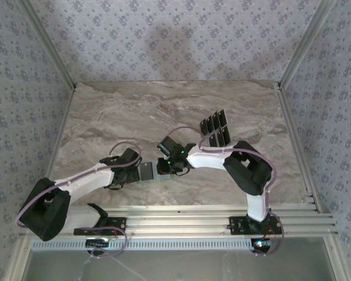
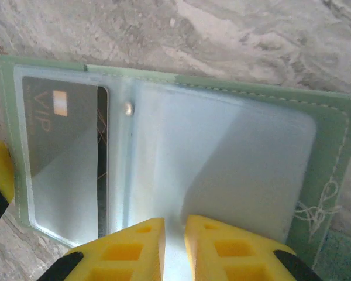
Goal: Put the credit cards into the card holder
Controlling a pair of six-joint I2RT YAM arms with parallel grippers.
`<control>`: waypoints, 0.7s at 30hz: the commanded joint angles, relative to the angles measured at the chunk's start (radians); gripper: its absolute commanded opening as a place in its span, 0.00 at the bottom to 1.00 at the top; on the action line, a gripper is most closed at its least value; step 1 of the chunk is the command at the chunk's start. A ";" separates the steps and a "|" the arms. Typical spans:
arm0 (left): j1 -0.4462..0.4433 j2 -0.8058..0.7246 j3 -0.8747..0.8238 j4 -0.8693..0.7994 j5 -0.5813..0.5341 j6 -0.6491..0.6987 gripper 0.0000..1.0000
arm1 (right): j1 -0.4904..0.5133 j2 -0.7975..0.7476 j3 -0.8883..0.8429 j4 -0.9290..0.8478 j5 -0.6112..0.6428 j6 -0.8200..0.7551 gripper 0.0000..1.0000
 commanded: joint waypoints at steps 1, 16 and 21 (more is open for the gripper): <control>0.000 -0.012 0.046 -0.011 0.019 0.024 1.00 | -0.008 -0.019 -0.046 -0.032 0.057 0.017 0.21; 0.000 0.019 0.121 0.022 0.047 0.095 1.00 | -0.015 -0.154 -0.115 -0.048 0.099 0.003 0.21; -0.004 0.009 0.137 0.026 0.072 0.115 1.00 | -0.027 -0.193 -0.051 -0.111 0.114 -0.074 0.31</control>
